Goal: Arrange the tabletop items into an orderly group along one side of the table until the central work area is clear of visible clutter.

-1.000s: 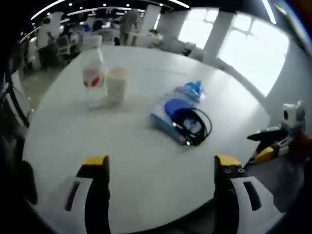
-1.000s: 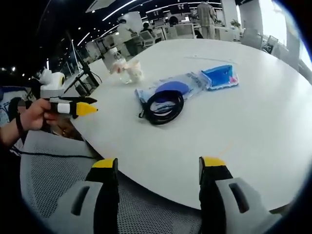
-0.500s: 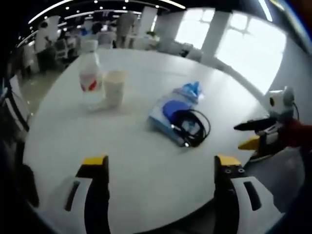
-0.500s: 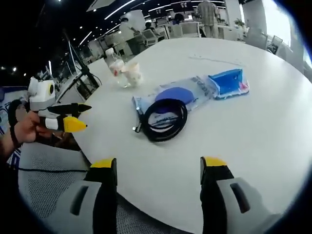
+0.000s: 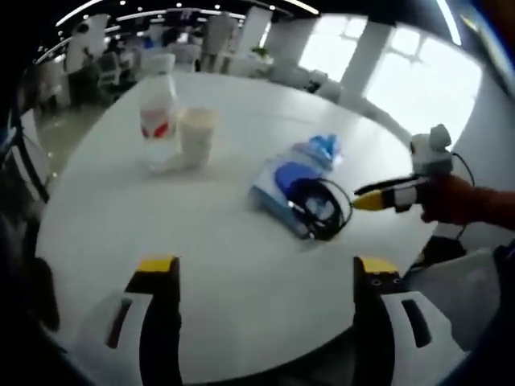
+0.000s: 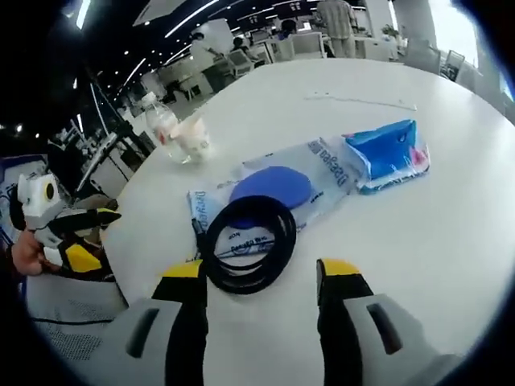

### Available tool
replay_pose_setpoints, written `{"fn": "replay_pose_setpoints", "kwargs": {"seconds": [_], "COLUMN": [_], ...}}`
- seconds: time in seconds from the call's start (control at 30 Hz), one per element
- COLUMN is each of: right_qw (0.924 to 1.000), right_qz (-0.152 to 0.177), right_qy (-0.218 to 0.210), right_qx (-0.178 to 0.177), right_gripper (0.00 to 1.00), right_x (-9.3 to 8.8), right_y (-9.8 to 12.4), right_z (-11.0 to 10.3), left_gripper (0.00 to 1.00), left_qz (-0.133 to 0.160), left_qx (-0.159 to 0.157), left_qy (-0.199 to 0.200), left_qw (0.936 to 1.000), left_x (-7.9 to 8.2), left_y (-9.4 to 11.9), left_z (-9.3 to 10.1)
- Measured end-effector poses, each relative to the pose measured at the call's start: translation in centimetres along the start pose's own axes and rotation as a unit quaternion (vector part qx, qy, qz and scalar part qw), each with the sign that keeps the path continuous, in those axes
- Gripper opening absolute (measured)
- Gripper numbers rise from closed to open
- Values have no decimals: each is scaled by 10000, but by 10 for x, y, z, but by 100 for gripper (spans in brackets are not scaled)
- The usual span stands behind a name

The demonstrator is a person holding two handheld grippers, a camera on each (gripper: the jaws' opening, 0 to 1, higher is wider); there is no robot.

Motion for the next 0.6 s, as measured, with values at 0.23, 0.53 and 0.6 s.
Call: {"fn": "replay_pose_setpoints", "kwargs": {"seconds": [0.23, 0.53, 0.6], "right_qw": [9997, 9988, 9987], "right_qz": [15, -274, -327], "right_qy": [-210, -155, -64], "right_qx": [-153, -368, -381], "right_gripper": [45, 34, 30], "right_x": [15, 10, 9], "right_y": [-16, -36, -37], "right_z": [13, 17, 14], "left_gripper": [85, 84, 83], "left_qz": [11, -6, -10], "left_qx": [8, -81, -89], "left_qy": [-42, 13, -60], "left_qw": [10000, 10000, 9999], "left_x": [1, 0, 0], "left_y": [1, 1, 1], "left_z": [0, 4, 8]}}
Point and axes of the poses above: the point that each gripper's makers call its tool centre point, and the gripper's own axes: y roughly backward along the fingers, z roughly to its right, x roughly out of its top, the point moved 3 cm from there along y, roughly backward along the fingers, and after that the axes turned 10 degrees about -z, right-handed, at the moved point
